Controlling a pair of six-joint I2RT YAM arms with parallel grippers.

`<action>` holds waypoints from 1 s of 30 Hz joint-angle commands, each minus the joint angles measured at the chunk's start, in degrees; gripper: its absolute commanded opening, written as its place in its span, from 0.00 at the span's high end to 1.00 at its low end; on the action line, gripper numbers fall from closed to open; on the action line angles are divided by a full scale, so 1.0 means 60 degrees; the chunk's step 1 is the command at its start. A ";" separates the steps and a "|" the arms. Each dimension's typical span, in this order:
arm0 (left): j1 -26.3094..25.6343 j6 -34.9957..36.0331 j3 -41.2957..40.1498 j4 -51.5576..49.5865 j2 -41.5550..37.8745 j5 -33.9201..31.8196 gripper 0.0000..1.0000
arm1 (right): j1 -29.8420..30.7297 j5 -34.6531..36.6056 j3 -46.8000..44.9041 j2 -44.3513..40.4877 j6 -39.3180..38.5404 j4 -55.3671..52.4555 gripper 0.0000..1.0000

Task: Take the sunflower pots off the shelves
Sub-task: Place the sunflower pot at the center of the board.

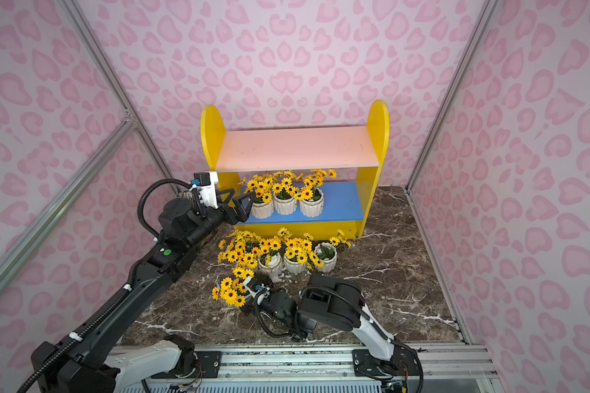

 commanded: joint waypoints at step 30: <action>0.0161 -0.0081 -0.0143 0.0716 -0.0087 0.0560 0.03 | -0.0062 -0.0291 -0.1008 -0.3042 -0.0309 -0.3604 0.01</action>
